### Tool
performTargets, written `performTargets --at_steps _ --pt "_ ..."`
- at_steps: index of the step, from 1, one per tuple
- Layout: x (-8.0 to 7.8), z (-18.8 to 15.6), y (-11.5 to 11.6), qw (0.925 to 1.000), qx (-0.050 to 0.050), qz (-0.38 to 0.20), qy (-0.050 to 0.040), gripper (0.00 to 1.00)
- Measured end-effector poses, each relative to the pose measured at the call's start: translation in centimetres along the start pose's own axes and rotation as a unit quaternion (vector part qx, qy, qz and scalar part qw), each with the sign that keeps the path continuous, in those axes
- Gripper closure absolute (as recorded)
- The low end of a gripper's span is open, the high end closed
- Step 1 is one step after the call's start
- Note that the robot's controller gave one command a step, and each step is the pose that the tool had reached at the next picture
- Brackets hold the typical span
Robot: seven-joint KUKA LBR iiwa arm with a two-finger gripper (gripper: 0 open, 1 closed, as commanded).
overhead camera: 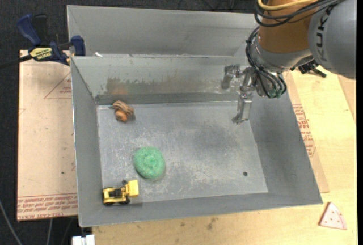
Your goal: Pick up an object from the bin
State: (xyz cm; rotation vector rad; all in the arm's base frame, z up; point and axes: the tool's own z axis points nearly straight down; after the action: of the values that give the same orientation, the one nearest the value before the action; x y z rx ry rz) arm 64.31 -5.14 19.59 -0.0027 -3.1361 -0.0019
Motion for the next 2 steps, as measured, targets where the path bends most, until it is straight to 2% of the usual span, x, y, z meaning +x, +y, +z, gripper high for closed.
performTargets --at_steps 1,2 --pt "-0.1 -0.5 0.0 1.0 0.0 -0.001 -0.004 0.0" --pt "0.1 2.9 3.5 0.9992 0.001 -0.04 -0.0056 0.0"
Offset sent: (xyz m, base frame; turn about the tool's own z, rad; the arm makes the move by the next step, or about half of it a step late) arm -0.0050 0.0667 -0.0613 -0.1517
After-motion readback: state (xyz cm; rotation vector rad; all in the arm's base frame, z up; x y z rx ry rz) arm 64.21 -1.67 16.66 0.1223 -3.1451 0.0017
